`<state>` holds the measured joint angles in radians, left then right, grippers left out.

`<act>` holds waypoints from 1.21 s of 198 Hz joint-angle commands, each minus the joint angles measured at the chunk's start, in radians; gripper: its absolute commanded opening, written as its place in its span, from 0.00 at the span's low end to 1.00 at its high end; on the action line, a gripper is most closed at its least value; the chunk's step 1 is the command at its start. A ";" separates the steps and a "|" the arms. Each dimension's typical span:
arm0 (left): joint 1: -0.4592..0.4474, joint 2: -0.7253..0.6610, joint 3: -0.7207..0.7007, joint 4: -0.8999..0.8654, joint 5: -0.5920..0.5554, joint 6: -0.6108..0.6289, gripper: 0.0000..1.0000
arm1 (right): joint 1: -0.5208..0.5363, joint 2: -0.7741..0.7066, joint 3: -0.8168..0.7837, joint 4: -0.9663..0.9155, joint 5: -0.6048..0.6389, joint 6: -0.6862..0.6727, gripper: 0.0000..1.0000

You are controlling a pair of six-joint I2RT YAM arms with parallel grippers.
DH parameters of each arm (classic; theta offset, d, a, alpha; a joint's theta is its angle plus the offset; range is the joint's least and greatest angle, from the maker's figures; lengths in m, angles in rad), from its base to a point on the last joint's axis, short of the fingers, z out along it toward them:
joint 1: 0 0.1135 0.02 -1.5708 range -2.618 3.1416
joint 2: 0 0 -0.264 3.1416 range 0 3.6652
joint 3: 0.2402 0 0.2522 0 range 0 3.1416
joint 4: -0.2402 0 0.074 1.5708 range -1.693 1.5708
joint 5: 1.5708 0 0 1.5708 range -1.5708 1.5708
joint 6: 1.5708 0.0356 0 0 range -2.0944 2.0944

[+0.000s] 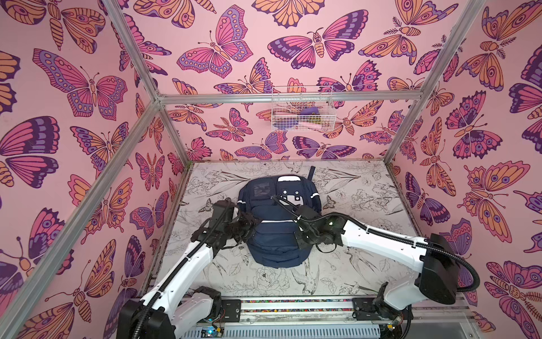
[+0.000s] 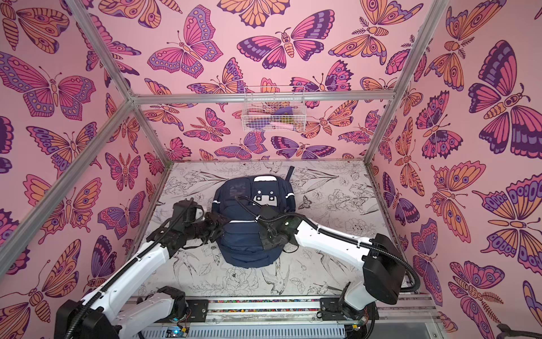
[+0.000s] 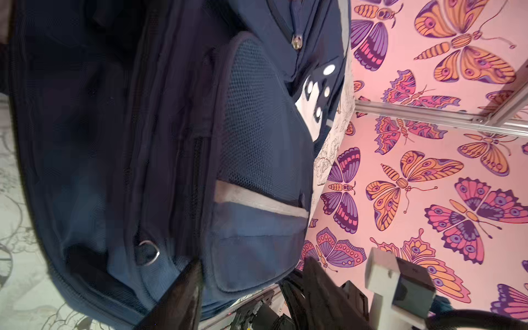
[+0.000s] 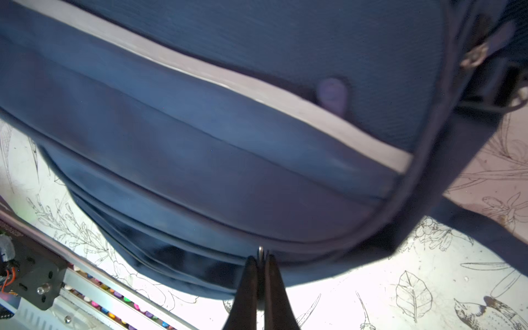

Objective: Pack books, pencil case, and school supplies into a backpack
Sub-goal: Zip the student bag at the center of the table.

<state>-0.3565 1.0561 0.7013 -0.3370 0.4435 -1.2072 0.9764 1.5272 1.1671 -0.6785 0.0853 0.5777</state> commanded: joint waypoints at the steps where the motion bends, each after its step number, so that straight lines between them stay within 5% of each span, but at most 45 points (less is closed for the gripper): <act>1: -0.079 0.034 0.009 0.033 -0.023 -0.102 0.57 | 0.015 -0.007 0.033 -0.003 -0.028 0.011 0.00; 50: -0.167 0.098 0.034 0.095 -0.080 -0.144 0.53 | 0.016 -0.035 0.008 0.005 -0.028 0.025 0.00; 99: -0.145 0.093 -0.018 0.090 -0.121 -0.130 0.22 | 0.016 -0.063 -0.012 0.008 -0.019 0.022 0.00; 159: -0.246 -0.066 -0.009 -0.033 -0.185 -0.223 0.78 | 0.016 -0.069 -0.020 0.028 -0.022 0.038 0.00; 182: -0.332 -0.023 0.018 -0.033 -0.232 -0.259 0.76 | 0.016 -0.068 -0.018 0.040 -0.025 0.040 0.00; 211: -0.348 0.066 0.053 0.009 -0.233 -0.275 0.60 | 0.018 -0.079 -0.027 0.061 -0.037 0.048 0.00; 240: -0.349 0.118 0.078 0.018 -0.261 -0.287 0.62 | 0.022 -0.101 -0.044 0.087 -0.052 0.053 0.00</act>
<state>-0.7013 1.1496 0.7479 -0.3038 0.2298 -1.3891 0.9791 1.4719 1.1278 -0.6369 0.0731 0.6125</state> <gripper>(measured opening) 0.605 0.074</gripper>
